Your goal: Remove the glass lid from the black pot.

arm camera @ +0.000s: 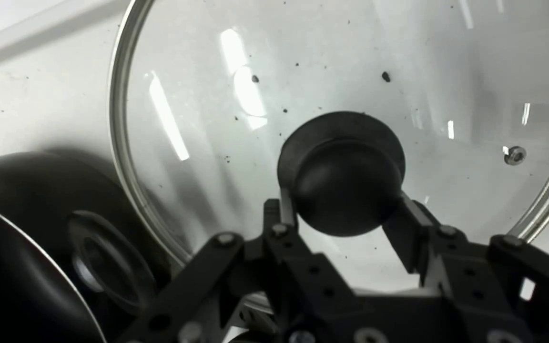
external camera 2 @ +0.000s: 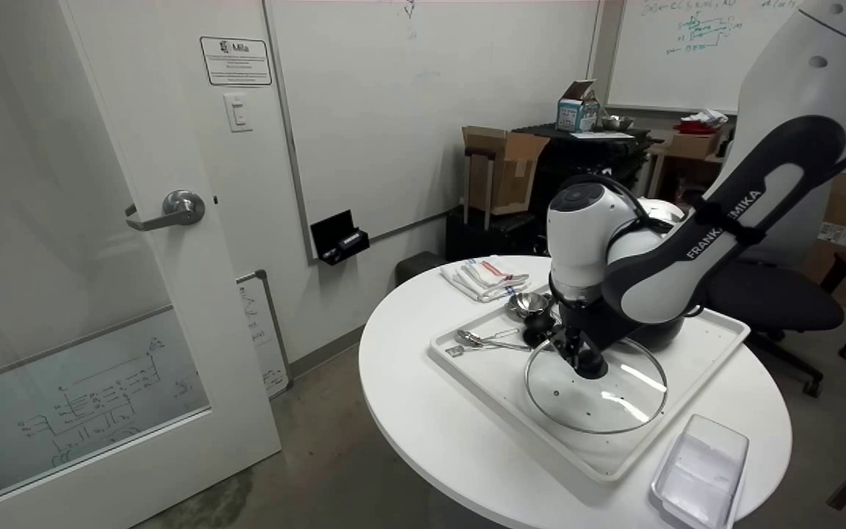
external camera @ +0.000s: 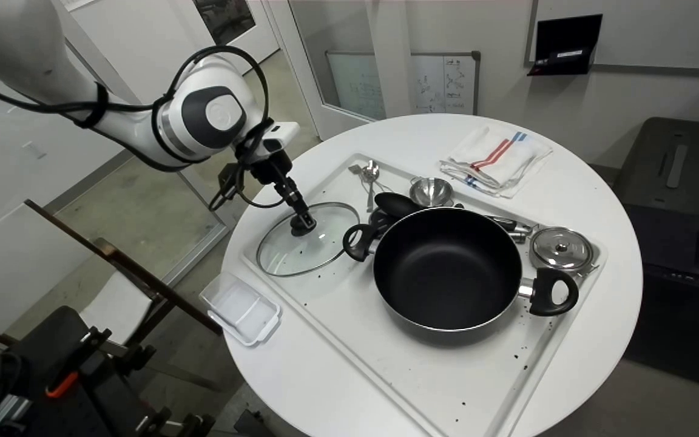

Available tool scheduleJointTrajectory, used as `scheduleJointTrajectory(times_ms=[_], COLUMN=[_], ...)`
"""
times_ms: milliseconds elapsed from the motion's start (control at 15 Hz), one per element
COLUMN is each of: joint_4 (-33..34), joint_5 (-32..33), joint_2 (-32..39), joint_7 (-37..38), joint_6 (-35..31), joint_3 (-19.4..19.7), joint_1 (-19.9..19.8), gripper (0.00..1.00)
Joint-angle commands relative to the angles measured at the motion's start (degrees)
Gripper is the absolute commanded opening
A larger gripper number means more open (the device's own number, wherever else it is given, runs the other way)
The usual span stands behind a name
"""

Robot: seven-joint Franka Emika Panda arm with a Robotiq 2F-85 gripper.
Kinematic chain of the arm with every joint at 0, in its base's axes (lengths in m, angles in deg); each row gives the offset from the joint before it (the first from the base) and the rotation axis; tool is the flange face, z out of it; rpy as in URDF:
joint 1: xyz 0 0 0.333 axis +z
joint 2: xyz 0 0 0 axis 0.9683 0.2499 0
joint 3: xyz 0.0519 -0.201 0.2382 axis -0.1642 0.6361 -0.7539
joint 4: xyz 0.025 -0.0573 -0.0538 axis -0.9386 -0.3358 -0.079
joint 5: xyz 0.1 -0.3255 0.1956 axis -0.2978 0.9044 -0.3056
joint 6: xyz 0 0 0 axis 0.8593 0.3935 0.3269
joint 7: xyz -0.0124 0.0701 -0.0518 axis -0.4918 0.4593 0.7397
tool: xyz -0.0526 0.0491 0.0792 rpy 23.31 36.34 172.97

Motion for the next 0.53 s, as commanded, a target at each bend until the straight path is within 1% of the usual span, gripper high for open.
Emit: scheduleJointTrajectory(times_ms=[0, 267, 467], joint_4=[-0.82, 0.08, 0.72], joint_5=[-0.81, -2.71, -3.98], joint_2=[-0.57, 0.72, 1.71], joint_7=[-6.77, -15.02, -20.43], joint_6=[-1.00, 0.21, 0.54], joint_3=[-1.54, -3.80, -4.64], joint_1=[-2.21, -5.32, -6.79], gripper=[0.24, 0.24, 0.24])
